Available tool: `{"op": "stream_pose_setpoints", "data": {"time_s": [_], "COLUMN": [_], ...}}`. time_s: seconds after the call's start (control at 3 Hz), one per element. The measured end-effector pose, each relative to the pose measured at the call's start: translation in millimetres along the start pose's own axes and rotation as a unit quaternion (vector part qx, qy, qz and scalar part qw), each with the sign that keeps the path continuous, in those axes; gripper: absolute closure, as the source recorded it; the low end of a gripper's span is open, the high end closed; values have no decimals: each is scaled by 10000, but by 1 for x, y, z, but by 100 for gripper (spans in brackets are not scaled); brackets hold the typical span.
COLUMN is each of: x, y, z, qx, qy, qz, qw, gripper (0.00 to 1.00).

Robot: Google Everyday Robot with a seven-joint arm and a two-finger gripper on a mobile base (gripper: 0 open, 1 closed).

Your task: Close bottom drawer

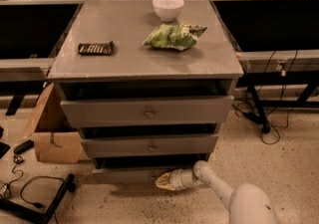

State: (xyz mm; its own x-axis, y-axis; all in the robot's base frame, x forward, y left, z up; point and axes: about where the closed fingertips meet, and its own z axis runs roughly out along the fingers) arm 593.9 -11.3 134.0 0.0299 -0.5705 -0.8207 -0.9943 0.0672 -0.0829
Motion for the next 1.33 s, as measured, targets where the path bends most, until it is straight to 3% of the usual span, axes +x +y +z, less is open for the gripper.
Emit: {"op": "stream_pose_setpoints", "data": {"time_s": [0.33,0.67,1.33], "x": [1,1,1], "y": [-12,-12,-12], "z": [-6,-6,-6], "qx": [111,111,110], "qy": [21,21,20], "qz": [-5,-5,-5], "qw": [9999,9999,9999], "gripper": [100,81,35]}}
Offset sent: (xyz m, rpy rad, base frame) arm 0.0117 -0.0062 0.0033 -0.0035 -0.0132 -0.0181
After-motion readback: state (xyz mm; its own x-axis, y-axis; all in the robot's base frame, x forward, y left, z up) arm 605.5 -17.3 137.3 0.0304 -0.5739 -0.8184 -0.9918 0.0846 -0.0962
